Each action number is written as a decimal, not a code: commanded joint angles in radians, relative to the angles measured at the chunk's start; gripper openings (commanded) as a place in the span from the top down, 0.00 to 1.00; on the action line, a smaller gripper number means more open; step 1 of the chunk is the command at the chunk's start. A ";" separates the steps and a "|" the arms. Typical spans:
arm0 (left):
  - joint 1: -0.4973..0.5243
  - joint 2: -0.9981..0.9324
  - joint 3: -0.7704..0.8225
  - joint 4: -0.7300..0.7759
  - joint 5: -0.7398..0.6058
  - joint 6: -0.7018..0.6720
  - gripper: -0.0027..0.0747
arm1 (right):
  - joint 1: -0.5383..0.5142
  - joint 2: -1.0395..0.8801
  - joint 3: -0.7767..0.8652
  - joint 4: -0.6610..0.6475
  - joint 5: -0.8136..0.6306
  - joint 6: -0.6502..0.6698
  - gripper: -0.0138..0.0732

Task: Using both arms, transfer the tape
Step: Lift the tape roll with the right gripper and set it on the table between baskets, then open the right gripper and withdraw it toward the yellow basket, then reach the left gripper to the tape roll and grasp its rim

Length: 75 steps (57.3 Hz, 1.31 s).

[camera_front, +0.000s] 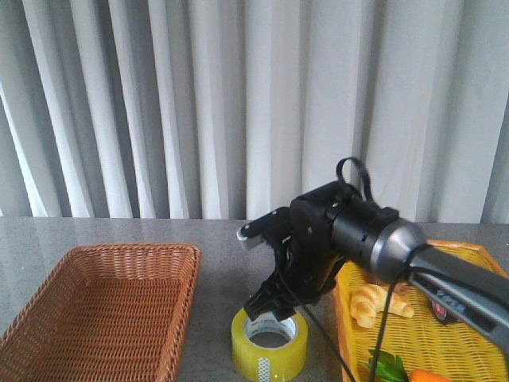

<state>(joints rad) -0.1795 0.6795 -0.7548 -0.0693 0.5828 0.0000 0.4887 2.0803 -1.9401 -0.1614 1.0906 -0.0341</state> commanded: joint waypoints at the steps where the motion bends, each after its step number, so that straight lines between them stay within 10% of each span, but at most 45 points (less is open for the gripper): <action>1: -0.008 0.007 -0.029 -0.007 -0.067 0.000 0.28 | -0.005 -0.137 -0.032 -0.026 0.003 0.018 0.37; 45: -0.128 0.336 -0.179 -0.211 -0.076 0.235 0.28 | -0.205 -1.157 1.024 0.095 -0.402 0.081 0.37; 75: -0.311 1.018 -0.743 -0.189 0.123 0.256 0.28 | -0.205 -1.498 1.225 0.121 -0.363 0.100 0.37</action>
<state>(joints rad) -0.4794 1.6387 -1.3707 -0.2518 0.6962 0.2548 0.2896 0.5890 -0.6901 -0.0399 0.7805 0.0663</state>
